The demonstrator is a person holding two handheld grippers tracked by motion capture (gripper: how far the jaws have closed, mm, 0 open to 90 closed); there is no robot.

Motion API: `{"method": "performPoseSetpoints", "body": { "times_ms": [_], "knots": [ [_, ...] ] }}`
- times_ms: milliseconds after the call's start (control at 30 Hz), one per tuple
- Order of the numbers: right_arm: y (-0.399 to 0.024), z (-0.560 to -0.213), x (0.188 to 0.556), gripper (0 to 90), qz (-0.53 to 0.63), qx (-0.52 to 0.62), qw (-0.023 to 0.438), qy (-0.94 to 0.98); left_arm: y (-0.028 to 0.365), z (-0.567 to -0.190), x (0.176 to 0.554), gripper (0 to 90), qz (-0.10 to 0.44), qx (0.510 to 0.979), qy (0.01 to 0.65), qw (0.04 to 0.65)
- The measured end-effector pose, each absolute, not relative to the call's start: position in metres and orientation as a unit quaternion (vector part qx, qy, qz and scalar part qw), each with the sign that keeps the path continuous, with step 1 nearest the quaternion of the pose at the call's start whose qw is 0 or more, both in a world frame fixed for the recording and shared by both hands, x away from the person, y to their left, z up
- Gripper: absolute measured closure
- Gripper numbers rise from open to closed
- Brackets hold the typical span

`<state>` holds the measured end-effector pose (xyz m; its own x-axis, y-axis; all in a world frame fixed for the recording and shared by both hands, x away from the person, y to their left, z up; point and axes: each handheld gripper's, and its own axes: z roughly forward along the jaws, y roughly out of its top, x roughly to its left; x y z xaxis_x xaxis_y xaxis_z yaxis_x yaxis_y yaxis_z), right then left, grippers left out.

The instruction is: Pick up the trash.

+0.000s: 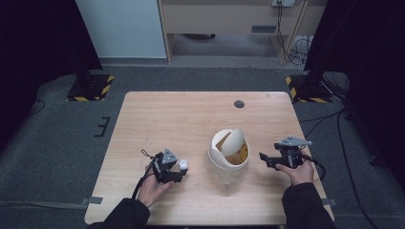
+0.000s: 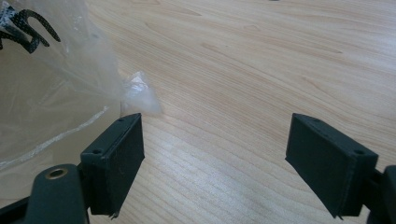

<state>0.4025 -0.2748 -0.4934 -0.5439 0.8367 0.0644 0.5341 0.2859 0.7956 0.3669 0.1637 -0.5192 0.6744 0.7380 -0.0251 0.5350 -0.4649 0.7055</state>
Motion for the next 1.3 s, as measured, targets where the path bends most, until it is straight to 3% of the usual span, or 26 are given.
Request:
{"method": "performPoseSetpoints", "body": {
  "times_ms": [700, 1300],
  "knots": [
    [-0.275, -0.493, 0.403, 19.1, 0.404, 0.439, 0.185, 0.781, 0.162, -0.521, 0.371, 62.7, 0.131, 0.840, 0.390, 0.353],
    [-0.276, -0.493, 0.402, 19.1, 0.404, 0.440, 0.184, 0.780, 0.172, -0.496, 0.356, 64.7, 0.130, 0.815, 0.384, 0.414]
  ]
}}
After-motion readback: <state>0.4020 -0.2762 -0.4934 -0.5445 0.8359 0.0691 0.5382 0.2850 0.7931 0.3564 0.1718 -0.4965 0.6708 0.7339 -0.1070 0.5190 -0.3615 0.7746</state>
